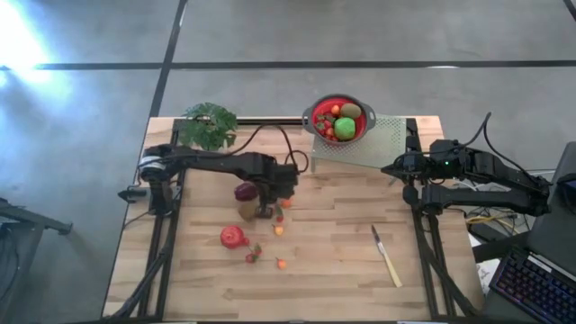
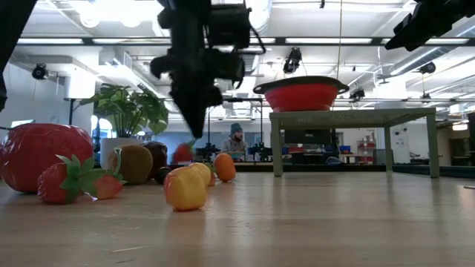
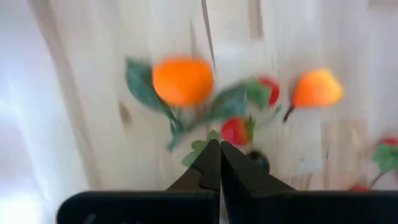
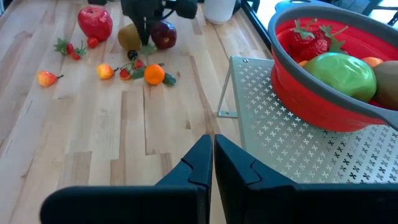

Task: Pick & Place Fruit
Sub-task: Put the strawberry into the strainer bowl on the shelf

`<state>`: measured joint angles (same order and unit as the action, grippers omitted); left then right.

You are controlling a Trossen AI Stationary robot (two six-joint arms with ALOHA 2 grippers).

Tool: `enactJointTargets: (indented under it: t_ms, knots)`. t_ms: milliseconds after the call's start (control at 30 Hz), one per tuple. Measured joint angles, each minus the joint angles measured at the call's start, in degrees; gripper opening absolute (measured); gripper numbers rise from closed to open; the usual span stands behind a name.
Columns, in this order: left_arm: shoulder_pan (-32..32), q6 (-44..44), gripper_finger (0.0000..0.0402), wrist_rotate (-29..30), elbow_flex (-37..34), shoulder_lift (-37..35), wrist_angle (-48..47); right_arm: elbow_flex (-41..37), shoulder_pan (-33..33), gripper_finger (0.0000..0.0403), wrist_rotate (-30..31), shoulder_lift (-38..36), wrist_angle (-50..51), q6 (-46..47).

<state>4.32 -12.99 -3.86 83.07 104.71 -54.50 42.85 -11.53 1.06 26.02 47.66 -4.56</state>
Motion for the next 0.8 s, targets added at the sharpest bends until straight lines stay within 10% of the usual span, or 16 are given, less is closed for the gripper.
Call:
enactJointTargets:
  t_ms: [800]
  knots:
    - [2.5,-11.6,0.0002,0.1,14.4,0.0,29.6,0.0,0.0,0.0013,0.0,0.0,0.0,0.0]
